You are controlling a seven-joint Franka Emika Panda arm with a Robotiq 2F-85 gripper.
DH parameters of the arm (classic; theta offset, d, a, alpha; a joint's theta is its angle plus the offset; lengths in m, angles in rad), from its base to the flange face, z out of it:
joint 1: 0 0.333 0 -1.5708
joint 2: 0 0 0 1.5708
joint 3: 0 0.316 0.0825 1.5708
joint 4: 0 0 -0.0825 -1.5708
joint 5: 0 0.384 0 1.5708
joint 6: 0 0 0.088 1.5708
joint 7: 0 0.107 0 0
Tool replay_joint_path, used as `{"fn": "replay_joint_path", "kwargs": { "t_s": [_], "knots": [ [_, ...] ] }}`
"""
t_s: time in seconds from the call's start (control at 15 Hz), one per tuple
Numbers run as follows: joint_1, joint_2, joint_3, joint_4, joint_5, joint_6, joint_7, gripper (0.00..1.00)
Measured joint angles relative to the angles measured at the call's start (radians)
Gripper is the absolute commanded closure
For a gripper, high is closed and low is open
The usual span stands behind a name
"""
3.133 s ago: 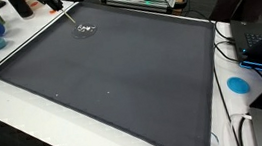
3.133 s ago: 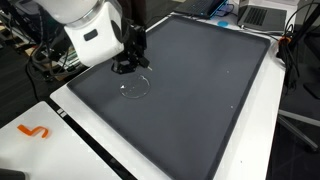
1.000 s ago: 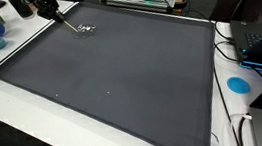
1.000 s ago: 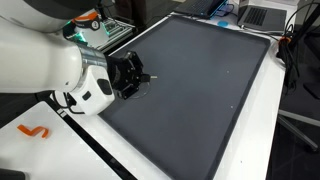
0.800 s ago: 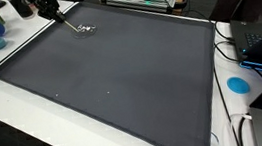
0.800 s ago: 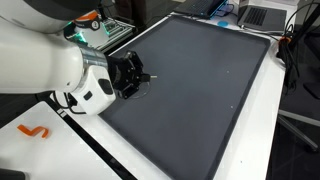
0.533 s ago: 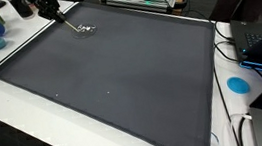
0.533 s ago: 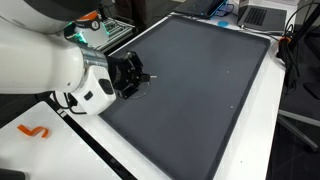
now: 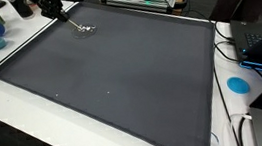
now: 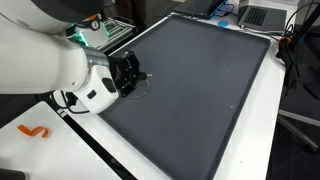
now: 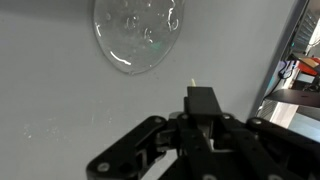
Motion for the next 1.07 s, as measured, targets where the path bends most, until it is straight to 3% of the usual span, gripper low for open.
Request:
{"fn": "replay_joint_path", "kwargs": {
  "t_s": [1.07],
  "knots": [
    [0.025, -0.01, 0.0, -0.004, -0.112, -0.003, 0.013, 0.96]
  ]
}}
